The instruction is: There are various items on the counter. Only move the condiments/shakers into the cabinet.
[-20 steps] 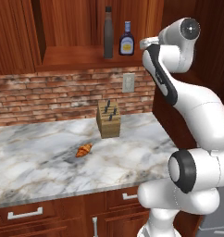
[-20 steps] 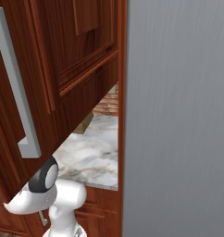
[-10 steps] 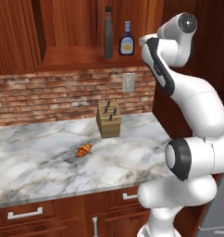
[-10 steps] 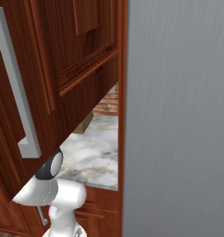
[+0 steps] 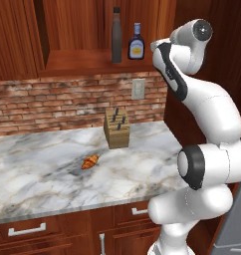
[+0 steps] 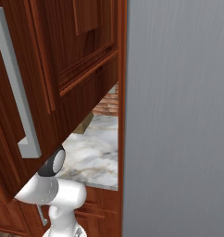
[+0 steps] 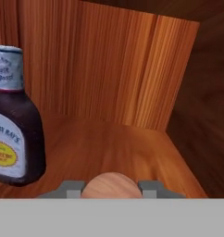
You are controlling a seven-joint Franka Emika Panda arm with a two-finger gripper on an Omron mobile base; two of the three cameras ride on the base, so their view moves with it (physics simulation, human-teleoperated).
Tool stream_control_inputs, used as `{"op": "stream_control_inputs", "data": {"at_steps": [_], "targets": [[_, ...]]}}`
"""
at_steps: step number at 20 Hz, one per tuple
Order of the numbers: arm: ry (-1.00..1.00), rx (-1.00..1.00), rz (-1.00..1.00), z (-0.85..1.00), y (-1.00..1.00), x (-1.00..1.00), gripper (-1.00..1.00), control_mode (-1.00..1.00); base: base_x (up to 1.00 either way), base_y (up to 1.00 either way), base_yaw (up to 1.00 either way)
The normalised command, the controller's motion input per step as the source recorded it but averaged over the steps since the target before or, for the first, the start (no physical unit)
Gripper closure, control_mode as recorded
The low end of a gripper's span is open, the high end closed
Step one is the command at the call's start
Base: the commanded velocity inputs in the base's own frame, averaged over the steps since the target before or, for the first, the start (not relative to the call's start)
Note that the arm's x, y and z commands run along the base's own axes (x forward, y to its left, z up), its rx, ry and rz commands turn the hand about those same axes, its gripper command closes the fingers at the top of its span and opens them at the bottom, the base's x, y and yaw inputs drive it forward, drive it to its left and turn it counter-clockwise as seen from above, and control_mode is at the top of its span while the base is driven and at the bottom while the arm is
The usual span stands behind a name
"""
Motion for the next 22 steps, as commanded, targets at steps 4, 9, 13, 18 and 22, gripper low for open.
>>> {"op": "stream_control_inputs", "data": {"at_steps": [4,9,13,18,22], "targets": [[-0.03,-0.01,0.0,-0.12,0.0,0.15,-1.0,-1.0,0.0,0.0,0.0],[-0.01,0.0,0.0,-0.1,0.0,0.25,-1.0,-1.0,0.0,0.0,0.0],[0.0,0.0,0.0,-0.08,0.0,0.31,-1.0,-1.0,0.0,0.0,0.0],[0.0,0.0,0.0,-0.04,0.0,0.31,-1.0,-1.0,0.0,0.0,0.0],[0.0,0.0,0.0,0.0,0.0,0.04,-1.0,-1.0,0.0,0.0,0.0]]}}
